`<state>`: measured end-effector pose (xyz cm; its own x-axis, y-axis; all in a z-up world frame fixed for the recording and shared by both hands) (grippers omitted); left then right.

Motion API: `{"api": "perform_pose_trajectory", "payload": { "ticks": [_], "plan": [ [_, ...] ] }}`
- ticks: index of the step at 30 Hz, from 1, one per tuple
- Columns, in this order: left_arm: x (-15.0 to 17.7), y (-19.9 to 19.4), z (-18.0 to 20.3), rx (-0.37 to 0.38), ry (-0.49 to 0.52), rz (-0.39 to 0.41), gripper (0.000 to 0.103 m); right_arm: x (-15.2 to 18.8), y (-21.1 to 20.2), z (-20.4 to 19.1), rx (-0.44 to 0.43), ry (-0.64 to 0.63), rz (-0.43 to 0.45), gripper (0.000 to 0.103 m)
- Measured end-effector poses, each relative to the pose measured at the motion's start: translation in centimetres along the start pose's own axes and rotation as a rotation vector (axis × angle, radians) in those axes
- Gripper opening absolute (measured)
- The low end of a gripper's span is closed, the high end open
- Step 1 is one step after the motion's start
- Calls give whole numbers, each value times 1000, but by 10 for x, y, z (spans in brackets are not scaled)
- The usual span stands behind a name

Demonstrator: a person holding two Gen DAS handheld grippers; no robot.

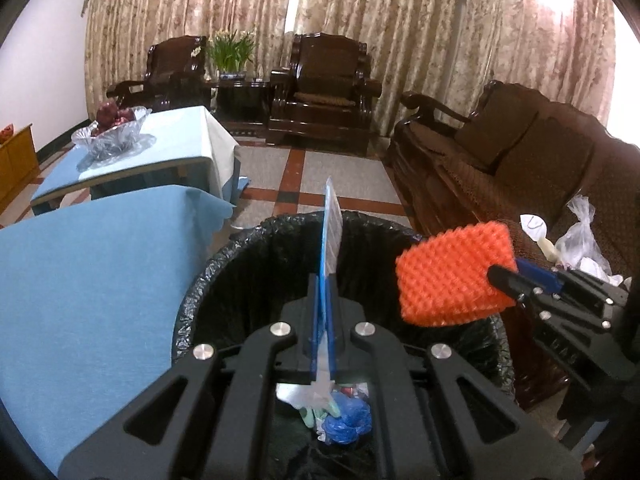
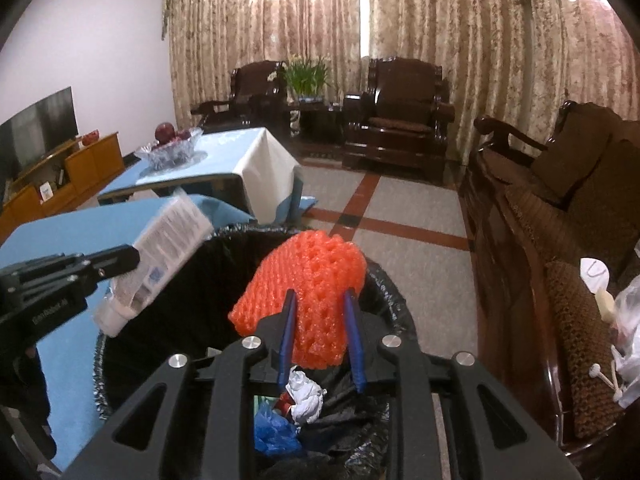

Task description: Collect trash

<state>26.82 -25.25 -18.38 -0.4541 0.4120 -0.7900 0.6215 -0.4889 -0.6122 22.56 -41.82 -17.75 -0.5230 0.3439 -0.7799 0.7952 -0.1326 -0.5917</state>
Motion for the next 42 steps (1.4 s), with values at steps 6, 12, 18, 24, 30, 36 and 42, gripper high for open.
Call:
{"api": "perform_pose_trajectory", "payload": {
  "ticks": [6, 12, 18, 24, 30, 36, 42],
  "plan": [
    [1, -3, -9, 23, -29, 12, 53, 8, 5, -1, 16, 14, -15, 69],
    [0, -29, -28, 8, -64, 42, 77, 6, -12, -6, 34, 23, 6, 97],
    [2, -65, -47, -42, -78, 59, 90, 4, -36, -19, -11, 36, 7, 97],
    [7, -101, -54, -91, -76, 57, 95, -9, -71, -42, -78, 38, 36, 97],
    [9, -141, -58, -152, -65, 65, 96, -18, -102, -63, -127, 43, 46, 97],
    [11, -173, -63, -181, -93, 70, 97, -20, -130, -79, -143, 17, 66, 97],
    [10, -204, -66, -208, -110, 74, 97, -20, -148, -94, -162, -4, 77, 97]
  ]
}}
Point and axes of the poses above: each gripper's, at about its wrist camera, not at the fingertips, and y roughly the way its jaws point, z to its right, x to its underside, the point moved 7 cm from there along y, roughly the way its jaws point, and after that the axes turned 13 degrees about y, right-handed, at the moved point
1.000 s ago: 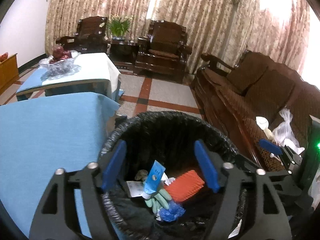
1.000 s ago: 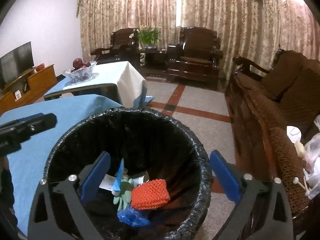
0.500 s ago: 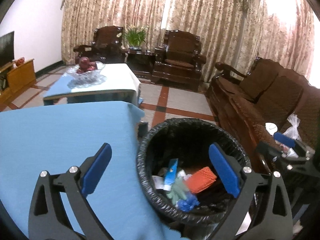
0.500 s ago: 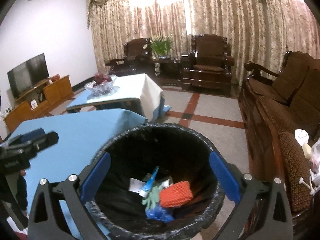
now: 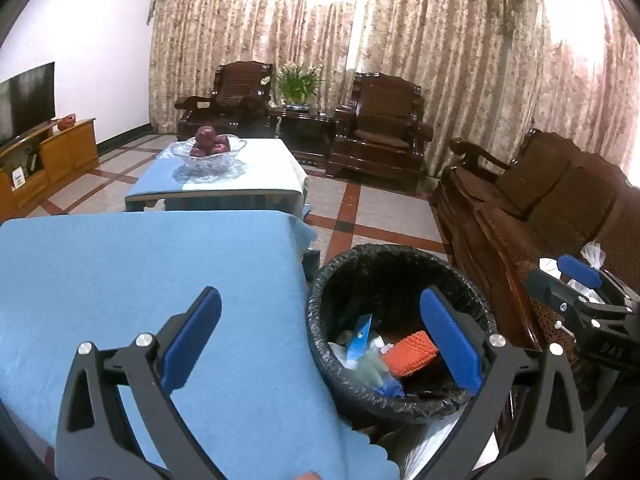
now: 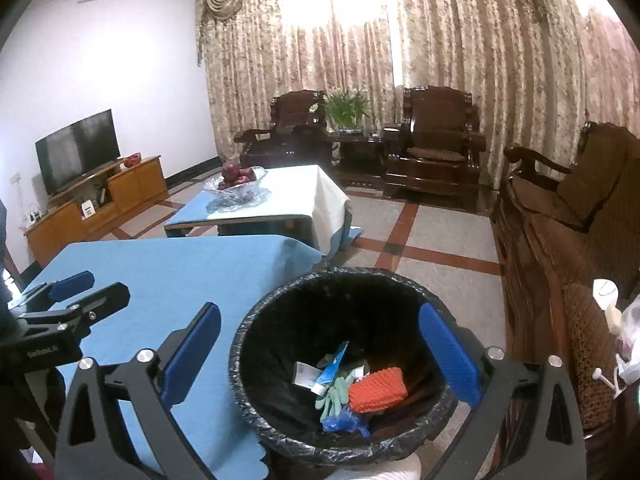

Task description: Collect trash

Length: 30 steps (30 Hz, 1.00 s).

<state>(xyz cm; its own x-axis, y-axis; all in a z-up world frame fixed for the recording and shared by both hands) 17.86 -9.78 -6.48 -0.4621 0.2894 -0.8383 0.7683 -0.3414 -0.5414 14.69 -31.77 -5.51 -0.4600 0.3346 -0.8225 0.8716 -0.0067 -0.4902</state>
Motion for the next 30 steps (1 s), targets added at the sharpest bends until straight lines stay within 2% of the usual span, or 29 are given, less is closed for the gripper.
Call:
{"api": "perform_pose_trajectory", "payload": {
  "ticks": [14, 30],
  "plan": [
    [-10, -53, -15, -65, -4, 43, 97, -6, -28, -37, -69, -46, 32, 97],
    [-15, -69, -16, -94, 18, 66, 97, -9, -39, -47, -58, -82, 45, 97]
  ]
}}
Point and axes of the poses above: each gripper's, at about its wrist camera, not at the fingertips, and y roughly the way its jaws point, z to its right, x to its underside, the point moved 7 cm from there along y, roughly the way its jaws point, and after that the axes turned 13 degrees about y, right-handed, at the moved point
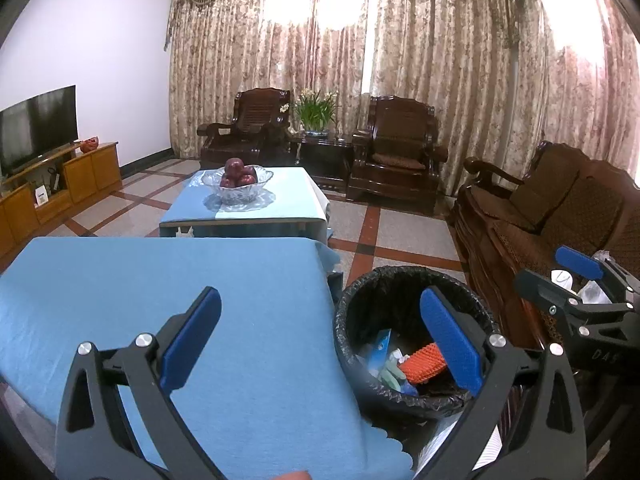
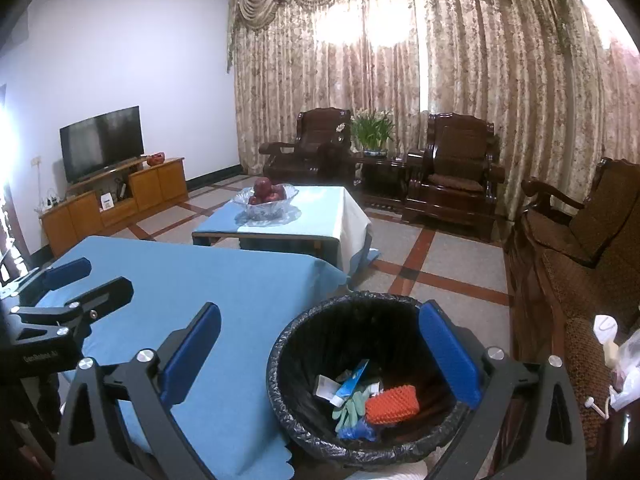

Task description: Collect trash

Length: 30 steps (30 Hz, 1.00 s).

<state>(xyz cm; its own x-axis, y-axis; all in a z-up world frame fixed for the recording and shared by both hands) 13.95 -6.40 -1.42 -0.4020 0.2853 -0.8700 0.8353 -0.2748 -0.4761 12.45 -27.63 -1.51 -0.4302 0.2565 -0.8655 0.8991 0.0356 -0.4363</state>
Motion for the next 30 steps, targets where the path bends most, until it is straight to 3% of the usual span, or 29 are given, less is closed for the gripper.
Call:
{"api": "perform_pose_trajectory", "payload": {
  "ticks": [30],
  "plan": [
    [0, 1, -2, -5, -5, 3, 97, -2, 0, -5, -6, -4, 2, 97]
  ]
}}
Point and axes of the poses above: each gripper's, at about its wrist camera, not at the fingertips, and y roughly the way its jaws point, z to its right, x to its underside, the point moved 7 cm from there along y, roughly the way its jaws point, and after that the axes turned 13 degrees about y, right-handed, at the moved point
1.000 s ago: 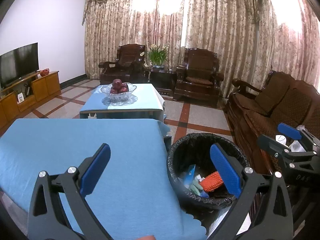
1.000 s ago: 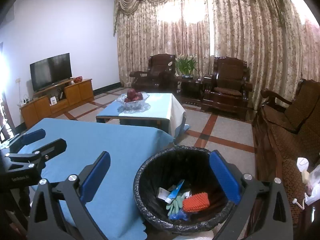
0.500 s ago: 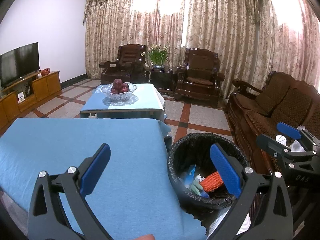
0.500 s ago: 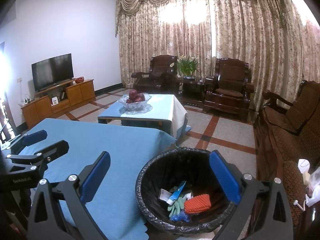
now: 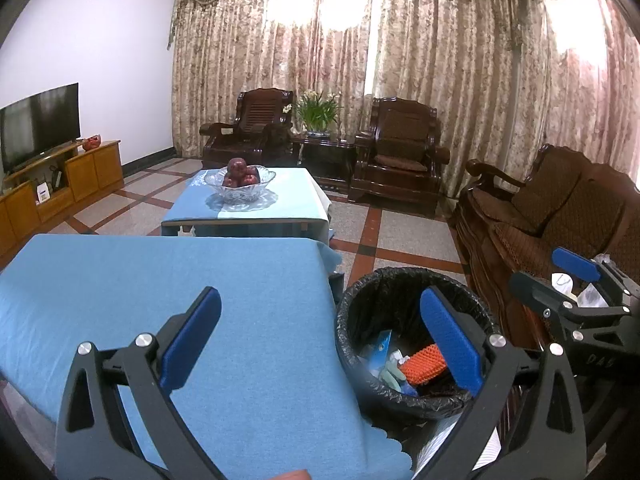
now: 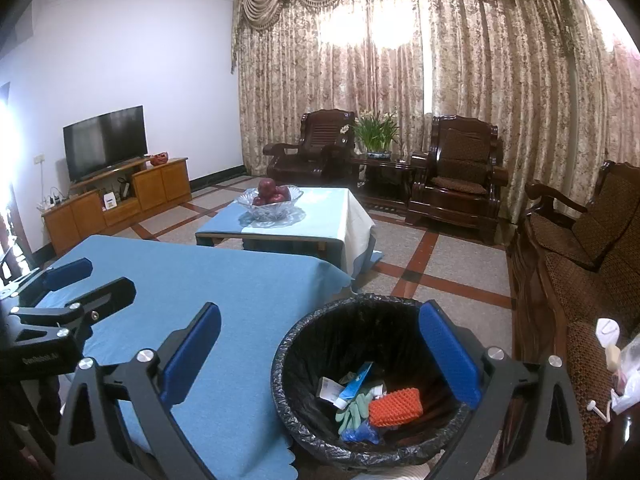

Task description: Collect trash

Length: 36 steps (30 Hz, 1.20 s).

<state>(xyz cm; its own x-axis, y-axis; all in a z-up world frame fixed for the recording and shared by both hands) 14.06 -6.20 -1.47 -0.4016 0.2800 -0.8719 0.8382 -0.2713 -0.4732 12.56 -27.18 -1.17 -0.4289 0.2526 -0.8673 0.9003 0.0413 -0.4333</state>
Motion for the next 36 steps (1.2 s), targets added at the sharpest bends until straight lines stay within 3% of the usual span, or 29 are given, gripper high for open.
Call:
{"api": "perform_pose_trajectory", "payload": {
  "ticks": [36],
  "plan": [
    [1, 1, -2, 0, -3, 0, 97, 3, 0, -5, 0, -5, 0, 97]
  ]
}}
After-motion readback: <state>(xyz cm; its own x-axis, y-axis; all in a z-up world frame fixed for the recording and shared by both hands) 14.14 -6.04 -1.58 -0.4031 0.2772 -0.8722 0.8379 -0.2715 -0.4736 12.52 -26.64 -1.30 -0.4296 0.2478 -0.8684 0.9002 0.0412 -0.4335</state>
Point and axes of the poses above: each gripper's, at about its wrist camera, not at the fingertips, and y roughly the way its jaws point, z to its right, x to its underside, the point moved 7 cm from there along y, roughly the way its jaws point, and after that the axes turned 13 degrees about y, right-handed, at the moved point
